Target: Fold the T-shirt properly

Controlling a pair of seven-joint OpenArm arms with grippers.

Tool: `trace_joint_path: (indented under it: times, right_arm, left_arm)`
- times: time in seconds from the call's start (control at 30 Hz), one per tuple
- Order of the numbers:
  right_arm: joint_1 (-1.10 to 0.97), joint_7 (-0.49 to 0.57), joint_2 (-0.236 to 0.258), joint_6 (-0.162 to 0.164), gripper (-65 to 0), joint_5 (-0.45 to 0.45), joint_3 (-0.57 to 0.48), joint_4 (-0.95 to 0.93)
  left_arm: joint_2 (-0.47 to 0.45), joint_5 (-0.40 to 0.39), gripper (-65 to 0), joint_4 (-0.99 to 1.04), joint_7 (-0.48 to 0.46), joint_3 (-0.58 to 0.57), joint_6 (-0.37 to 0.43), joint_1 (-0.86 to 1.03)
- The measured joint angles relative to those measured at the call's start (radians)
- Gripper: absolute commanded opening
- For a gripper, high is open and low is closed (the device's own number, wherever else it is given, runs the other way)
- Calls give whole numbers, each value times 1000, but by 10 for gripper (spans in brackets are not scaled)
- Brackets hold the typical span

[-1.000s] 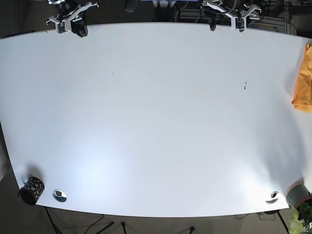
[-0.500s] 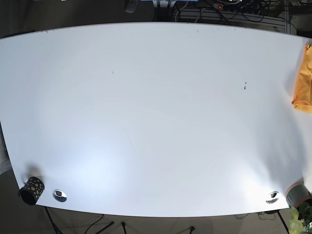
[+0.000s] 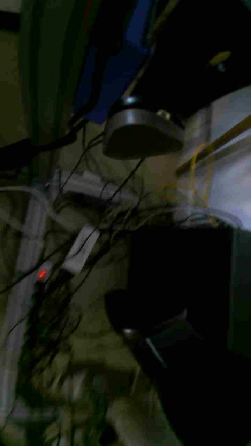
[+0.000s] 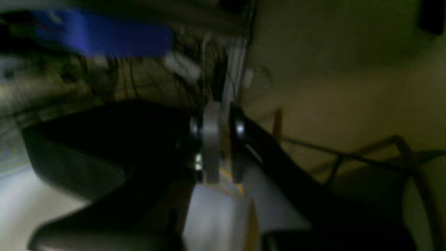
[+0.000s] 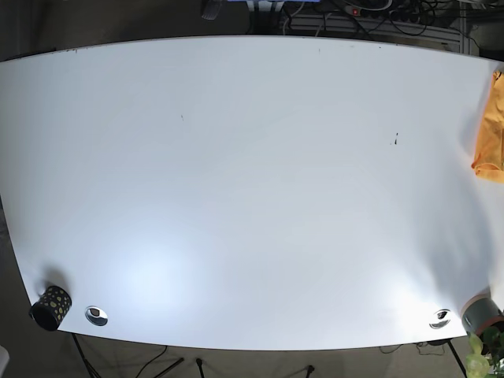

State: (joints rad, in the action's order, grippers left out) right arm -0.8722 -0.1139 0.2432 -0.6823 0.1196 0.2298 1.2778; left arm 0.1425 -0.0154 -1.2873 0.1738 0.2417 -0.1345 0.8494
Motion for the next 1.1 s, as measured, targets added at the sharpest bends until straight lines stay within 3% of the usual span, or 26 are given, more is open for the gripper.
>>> trace_joint_path:
  times: [0.3, 0.7, 0.9, 1.1]
  right_arm:
    - [202, 9, -10, -5, -607, -119, -77, -241]
    - [451, 13, -8, -2, -607, -116, -75, -535]
    - [561, 10, -8, -2, -607, -119, -74, -672]
    - [616, 21, -8, -2, -607, -117, -74, -751]
  left_arm:
    - [-47, 6, -108, 304, -10, 1, 3, -206]
    - [-119, 4, -108, 699, -23, -2, -3, -464]
    - [-135, 3, -108, 873, -161, -5, 3, -554]
    - [-129, 40, -106, 987, -166, -7, -8, -621]
